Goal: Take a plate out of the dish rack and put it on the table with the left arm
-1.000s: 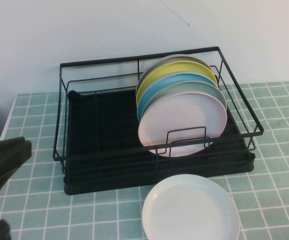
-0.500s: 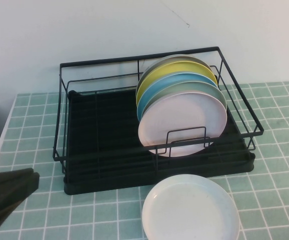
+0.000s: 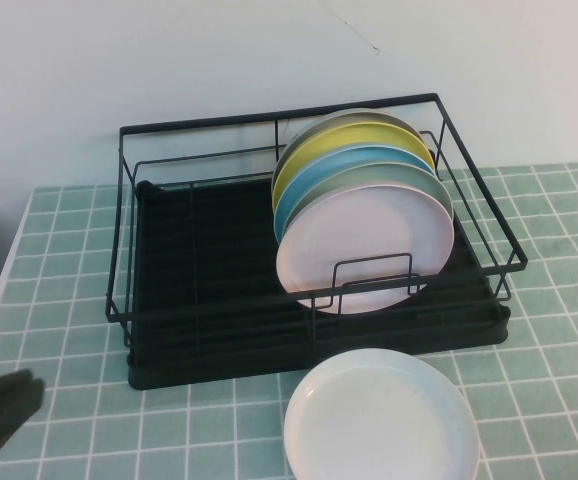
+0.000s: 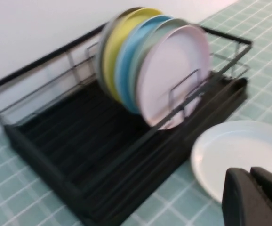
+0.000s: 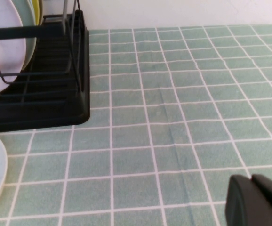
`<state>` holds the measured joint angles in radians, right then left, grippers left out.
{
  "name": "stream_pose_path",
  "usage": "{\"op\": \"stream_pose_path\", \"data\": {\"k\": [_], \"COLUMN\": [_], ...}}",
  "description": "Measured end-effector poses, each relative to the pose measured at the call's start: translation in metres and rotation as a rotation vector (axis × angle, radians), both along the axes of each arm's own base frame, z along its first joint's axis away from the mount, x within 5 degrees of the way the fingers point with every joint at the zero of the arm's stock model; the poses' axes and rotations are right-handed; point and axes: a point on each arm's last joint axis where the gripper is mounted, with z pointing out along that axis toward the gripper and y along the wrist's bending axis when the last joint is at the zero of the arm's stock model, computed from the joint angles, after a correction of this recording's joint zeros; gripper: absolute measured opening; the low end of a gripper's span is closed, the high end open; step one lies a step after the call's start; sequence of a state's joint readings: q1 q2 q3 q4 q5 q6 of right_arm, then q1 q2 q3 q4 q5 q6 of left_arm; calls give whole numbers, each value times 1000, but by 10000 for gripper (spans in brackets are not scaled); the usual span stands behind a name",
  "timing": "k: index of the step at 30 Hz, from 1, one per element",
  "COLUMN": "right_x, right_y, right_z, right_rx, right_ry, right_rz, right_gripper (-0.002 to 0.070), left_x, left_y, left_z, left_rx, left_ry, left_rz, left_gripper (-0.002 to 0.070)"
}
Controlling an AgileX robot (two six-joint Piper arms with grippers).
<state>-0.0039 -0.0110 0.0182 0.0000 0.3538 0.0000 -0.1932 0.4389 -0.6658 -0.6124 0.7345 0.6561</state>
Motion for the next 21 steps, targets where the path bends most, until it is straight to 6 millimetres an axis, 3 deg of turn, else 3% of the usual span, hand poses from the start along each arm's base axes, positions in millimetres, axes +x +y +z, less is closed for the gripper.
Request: {"op": "stream_pose_path", "data": {"k": [3,8,13,18,21], "right_x": [0,0,0,0,0], "right_y": [0,0,0,0,0], "right_z": [0,0,0,0,0], "right_rx": [0,0,0,0,0], "right_ry": [0,0,0,0,0], "right_rz": [0,0,0,0,0], "right_gripper": [-2,-2,-2,-2,-2], "left_x": [-7,-10,-10,-9,-9], "left_y": [8,27,42,47,48], "left_z": [-17,-62,-119,-168,-171], "left_rx": [3,-95,-182,-186,-178], "left_ry": [-66,-157,-101,8,14], "left_rz": [92,379,608,690,700], "left_gripper": [-1,-2,-2,-2,-2]}}
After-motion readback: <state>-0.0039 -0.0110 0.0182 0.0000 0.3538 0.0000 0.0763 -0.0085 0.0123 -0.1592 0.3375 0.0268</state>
